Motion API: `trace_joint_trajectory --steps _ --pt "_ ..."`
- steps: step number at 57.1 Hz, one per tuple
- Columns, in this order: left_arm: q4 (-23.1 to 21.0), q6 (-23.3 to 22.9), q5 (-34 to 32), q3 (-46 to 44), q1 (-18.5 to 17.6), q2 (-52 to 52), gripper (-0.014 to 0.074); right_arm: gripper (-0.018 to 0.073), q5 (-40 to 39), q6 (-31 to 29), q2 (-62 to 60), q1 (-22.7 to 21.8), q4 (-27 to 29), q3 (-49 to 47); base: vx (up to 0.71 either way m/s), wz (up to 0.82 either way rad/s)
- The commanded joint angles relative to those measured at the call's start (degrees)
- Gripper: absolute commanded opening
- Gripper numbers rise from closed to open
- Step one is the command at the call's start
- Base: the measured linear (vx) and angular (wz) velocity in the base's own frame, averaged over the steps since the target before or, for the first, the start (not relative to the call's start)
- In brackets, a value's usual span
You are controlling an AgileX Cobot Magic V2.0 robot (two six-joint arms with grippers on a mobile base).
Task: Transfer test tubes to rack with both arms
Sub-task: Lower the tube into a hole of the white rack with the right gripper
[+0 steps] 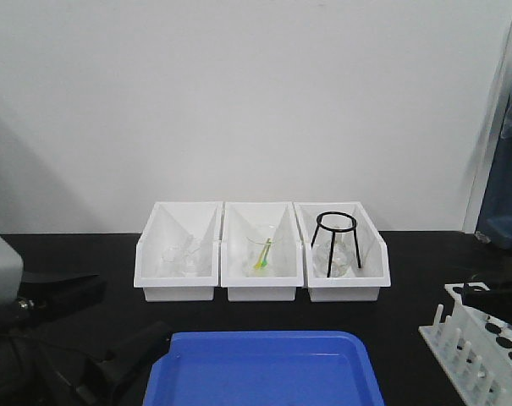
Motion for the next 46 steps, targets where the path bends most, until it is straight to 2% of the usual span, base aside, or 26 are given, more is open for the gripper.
trace_joint_trajectory --steps 1,23,46 --pt "0.99 -0.01 -2.93 -1.83 -0.37 -0.89 0.059 -0.0004 -5.77 -0.19 -1.71 -0.41 -0.97 -2.29 0.0 0.0" --pt "0.99 -0.01 -2.93 -1.83 -0.37 -0.64 0.0589 -0.0004 -3.42 1.48 1.09 -0.41 -2.77 -6.85 0.0 0.0" --pt "2.4 -0.01 -2.93 -1.83 -0.37 -0.64 0.0589 -0.0004 -2.8 2.84 5.89 -0.41 -2.77 -6.88 0.0 0.0"
